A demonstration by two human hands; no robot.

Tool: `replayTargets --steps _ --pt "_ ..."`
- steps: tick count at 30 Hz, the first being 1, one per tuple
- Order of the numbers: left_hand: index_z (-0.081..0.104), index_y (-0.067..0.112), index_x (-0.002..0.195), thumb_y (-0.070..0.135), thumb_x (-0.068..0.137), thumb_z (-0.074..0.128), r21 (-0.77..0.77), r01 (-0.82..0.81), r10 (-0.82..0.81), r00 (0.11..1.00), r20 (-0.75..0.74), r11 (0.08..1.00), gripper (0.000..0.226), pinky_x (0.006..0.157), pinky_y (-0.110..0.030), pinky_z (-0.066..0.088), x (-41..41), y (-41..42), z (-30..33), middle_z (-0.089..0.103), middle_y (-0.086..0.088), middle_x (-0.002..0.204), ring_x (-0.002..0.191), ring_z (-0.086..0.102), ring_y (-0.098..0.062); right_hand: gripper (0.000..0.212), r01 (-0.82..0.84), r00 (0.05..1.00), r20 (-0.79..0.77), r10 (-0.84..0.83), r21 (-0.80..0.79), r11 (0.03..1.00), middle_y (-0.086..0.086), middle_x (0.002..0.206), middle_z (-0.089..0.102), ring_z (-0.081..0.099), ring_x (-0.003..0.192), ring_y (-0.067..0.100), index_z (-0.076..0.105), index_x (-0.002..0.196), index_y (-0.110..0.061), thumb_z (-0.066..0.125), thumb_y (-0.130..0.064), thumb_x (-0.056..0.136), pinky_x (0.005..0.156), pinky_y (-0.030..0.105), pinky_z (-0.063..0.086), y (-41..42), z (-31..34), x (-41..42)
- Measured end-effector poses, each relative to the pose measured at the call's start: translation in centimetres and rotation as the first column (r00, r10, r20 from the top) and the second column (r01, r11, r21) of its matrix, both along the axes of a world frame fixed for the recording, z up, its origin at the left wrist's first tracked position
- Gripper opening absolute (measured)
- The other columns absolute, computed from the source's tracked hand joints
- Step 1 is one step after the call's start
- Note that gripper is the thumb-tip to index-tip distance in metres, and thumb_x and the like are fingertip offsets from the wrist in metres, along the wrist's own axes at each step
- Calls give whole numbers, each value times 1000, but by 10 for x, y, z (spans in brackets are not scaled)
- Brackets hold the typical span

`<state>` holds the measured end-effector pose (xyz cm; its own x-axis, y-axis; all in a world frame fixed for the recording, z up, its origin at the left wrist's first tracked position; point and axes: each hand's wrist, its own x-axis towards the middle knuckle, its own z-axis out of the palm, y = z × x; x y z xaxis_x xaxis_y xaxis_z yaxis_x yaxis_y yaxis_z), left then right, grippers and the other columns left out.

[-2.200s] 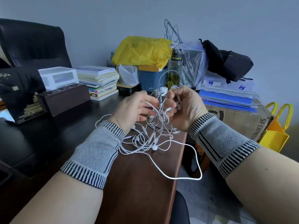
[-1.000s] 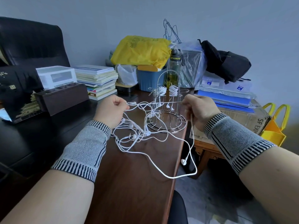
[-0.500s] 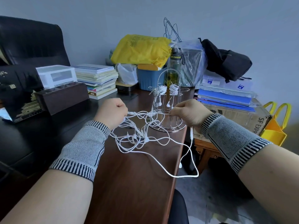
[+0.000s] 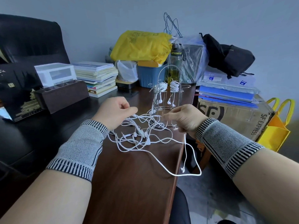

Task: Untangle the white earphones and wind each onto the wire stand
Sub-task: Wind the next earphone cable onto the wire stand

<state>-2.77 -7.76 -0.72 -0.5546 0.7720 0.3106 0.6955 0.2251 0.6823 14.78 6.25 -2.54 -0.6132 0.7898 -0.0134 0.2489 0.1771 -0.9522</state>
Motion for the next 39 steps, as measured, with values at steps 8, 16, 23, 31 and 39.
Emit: replayTargets --steps 8,16,23,31,39 --pt "72 26 87 28 83 73 -10 116 -115 993 29 993 5 65 -14 42 1 -2 3 69 12 79 70 62 4 23 17 968 -241 -64 -189 982 6 61 55 31 46 12 56 67 -10 56 -8 89 48 25 22 -3 19 -1" --pt "76 26 96 26 91 66 8 115 -114 991 -67 993 11 56 -1 37 2 -1 9 67 20 80 63 56 11 25 -131 918 -397 -16 -342 931 -5 48 43 25 43 7 53 73 -14 50 -17 98 44 19 18 0 35 4" --pt "77 26 97 23 90 66 251 -70 82 996 -36 965 13 65 1 37 -6 -2 14 66 21 84 77 58 7 24 -150 939 -341 38 -309 939 -3 43 40 18 37 6 57 73 -10 55 -16 96 42 18 12 -3 38 3" --pt "78 19 98 21 89 65 413 -285 305 952 20 865 16 86 -25 50 -20 -7 20 74 4 96 91 65 -12 14 -173 941 -331 66 -305 937 4 52 56 17 35 6 56 79 -7 52 -1 91 38 14 12 -6 50 0" --pt "78 13 100 20 89 66 435 -394 367 918 149 810 18 90 -28 51 -27 -7 13 75 -1 97 93 67 -16 23 -66 997 -40 65 -11 998 5 56 61 33 37 9 67 77 -2 52 16 77 37 15 26 3 53 5"
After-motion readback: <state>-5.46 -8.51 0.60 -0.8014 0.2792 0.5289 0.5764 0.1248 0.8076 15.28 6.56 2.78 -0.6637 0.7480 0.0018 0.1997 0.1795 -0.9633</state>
